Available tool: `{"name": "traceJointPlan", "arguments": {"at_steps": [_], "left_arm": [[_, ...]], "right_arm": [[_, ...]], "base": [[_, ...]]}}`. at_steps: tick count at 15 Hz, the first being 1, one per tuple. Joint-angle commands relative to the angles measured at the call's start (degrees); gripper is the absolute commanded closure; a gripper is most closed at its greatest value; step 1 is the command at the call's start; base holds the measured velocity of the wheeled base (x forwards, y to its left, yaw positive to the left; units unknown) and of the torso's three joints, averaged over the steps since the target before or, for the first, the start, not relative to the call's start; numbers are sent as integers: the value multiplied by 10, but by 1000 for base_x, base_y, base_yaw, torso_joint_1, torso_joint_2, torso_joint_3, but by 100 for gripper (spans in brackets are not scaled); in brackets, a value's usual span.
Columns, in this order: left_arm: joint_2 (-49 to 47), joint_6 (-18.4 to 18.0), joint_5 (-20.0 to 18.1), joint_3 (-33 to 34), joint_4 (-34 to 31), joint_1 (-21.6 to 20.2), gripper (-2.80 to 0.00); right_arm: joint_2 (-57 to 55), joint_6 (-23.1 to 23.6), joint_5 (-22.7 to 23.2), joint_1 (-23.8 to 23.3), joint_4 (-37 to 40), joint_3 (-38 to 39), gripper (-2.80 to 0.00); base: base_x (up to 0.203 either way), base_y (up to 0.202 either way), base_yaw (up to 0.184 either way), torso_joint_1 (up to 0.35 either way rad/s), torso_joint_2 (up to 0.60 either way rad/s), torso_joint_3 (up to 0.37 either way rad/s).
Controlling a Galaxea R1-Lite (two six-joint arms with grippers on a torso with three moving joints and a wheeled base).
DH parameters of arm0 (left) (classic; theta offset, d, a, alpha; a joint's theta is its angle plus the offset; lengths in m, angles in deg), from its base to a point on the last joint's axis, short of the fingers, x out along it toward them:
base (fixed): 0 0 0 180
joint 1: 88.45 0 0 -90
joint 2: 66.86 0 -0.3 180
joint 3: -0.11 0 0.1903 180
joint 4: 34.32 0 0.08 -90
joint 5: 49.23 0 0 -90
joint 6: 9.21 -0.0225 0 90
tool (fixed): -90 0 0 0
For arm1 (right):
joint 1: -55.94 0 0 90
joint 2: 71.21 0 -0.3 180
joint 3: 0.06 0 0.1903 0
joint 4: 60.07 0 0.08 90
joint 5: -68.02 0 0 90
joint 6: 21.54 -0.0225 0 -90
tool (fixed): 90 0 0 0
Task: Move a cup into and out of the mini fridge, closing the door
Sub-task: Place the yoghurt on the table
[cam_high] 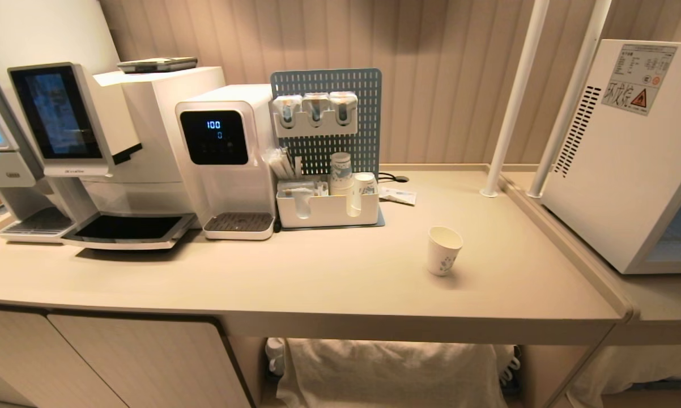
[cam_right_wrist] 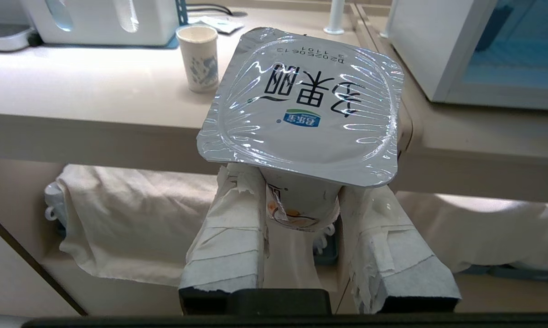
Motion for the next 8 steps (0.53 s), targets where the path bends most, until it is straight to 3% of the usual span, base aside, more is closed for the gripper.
{"name": "traceJointPlan", "arguments": {"at_steps": [1,4,8], "left_arm": [[0,0,0,0,1,0,0],[0,0,0,0,1,0,0],[0,0,0,0,1,0,0]], "right_arm": [[-51,-2,14,0,54,-74,0],[-203,-30,53,0,202,-260,0],[-422,-61,100,6,295,-391,0]], "base": [[0,0,0,0,0,0],[0,0,0,0,0,0],[0,0,0,0,0,0]]}}
